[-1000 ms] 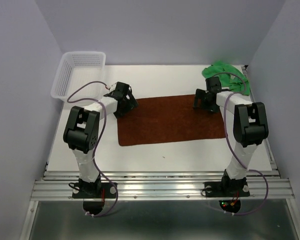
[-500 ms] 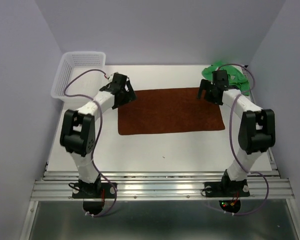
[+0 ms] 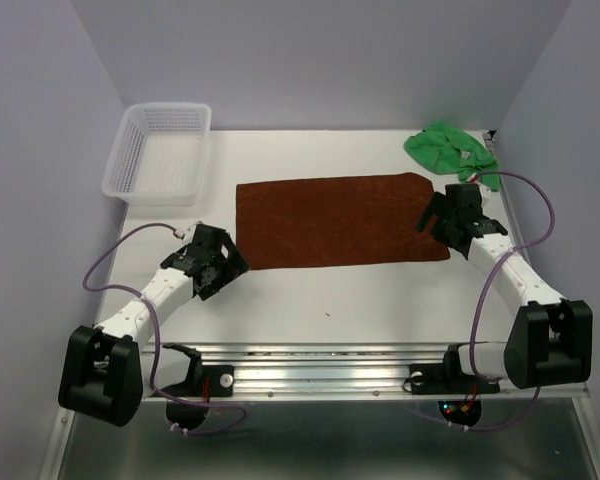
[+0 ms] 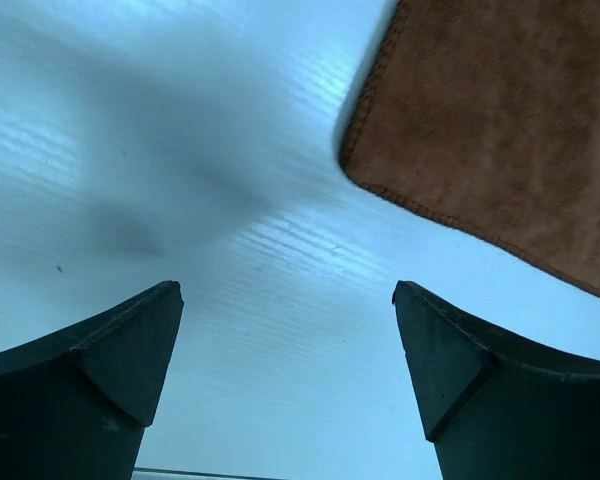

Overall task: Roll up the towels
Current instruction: Fold the towel

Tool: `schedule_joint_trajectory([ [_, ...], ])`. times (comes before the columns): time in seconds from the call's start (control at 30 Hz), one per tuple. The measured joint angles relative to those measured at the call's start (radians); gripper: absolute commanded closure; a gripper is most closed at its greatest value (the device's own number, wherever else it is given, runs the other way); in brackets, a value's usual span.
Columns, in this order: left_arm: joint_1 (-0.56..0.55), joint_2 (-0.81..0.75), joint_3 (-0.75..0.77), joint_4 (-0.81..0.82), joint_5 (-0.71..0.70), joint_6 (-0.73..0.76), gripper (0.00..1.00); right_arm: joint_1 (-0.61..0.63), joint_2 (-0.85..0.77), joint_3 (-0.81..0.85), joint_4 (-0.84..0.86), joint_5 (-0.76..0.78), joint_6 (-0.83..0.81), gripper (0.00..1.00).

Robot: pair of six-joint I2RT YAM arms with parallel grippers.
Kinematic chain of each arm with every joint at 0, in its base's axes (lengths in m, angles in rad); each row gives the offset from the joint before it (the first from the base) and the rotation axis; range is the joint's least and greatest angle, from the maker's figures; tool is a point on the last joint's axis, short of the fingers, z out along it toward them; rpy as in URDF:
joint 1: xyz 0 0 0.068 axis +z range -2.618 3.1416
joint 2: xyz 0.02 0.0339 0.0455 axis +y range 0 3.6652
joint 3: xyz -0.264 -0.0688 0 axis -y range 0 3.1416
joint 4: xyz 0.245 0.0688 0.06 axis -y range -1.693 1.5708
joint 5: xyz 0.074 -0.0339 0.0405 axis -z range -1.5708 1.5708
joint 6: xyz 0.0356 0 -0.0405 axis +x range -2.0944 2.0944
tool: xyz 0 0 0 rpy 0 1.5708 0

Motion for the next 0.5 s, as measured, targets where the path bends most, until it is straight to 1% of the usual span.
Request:
schedule_joint_trajectory([
  [0.1,0.000,0.003,-0.040,0.001,0.016,-0.030,0.01,0.000,0.000,-0.024,-0.024,0.009,0.010,0.00],
  [0.17,0.000,0.014,-0.040,0.025,0.016,-0.047,0.04,-0.001,0.001,-0.024,-0.024,0.009,0.010,0.00],
  [0.2,0.000,0.025,-0.040,0.049,0.016,-0.058,0.06,-0.004,0.002,-0.024,-0.024,0.009,0.010,0.00],
  [0.27,0.000,0.054,-0.039,0.077,0.016,-0.071,0.14,-0.006,0.006,-0.024,-0.024,0.010,0.010,0.00],
  [0.3,0.000,0.079,-0.034,0.085,0.016,-0.078,0.17,-0.006,0.009,-0.024,-0.023,0.011,0.010,0.00],
  [0.33,0.000,0.099,-0.029,0.092,0.014,-0.080,0.24,-0.006,0.016,-0.024,-0.024,0.014,0.009,0.00],
  [0.37,0.000,0.127,-0.021,0.099,0.013,-0.084,0.27,-0.006,0.022,-0.024,-0.024,0.018,0.008,0.00],
  [0.5,0.000,0.207,0.014,0.108,0.011,-0.088,0.32,-0.006,0.040,-0.024,-0.024,0.046,0.002,0.00],
])
